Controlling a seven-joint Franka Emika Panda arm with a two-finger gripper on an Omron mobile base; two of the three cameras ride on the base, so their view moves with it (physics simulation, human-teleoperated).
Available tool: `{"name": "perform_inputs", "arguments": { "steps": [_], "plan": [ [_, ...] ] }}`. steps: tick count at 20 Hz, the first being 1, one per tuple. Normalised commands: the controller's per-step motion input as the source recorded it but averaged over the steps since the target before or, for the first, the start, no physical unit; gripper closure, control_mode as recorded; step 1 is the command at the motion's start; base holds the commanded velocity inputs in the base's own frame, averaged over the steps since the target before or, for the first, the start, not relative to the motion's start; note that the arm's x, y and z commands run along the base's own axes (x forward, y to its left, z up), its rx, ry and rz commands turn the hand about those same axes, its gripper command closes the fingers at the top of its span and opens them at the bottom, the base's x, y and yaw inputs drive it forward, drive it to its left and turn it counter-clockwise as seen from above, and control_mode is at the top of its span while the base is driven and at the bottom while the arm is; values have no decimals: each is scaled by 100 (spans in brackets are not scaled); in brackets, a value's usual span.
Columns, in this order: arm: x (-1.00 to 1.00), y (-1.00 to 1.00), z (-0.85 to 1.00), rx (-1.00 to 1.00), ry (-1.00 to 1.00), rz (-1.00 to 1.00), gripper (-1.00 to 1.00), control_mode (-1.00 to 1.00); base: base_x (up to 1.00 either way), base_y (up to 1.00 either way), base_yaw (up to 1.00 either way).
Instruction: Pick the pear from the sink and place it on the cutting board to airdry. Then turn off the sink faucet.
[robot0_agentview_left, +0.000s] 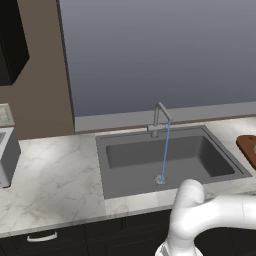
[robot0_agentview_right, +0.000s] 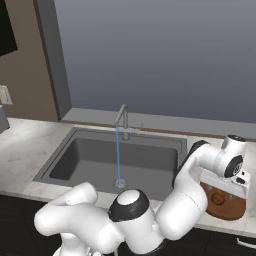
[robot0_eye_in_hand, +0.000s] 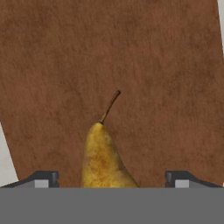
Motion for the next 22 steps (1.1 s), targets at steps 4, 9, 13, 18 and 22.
{"name": "perform_inputs", "arguments": {
  "steps": [4,9,13,18,22],
  "plan": [
    [0,0,16,0,-1,0,-100,-100,0,0,0],
    [-16,1,43,0,-11,2,-100,-100,0,0,0],
    [-37,16,47,0,-16,7,-100,-100,0,0,0],
    [-54,36,34,-1,-21,8,-100,-100,0,0,0],
    [-52,59,29,-7,-20,11,-100,-100,0,0,0]
  ]
}}
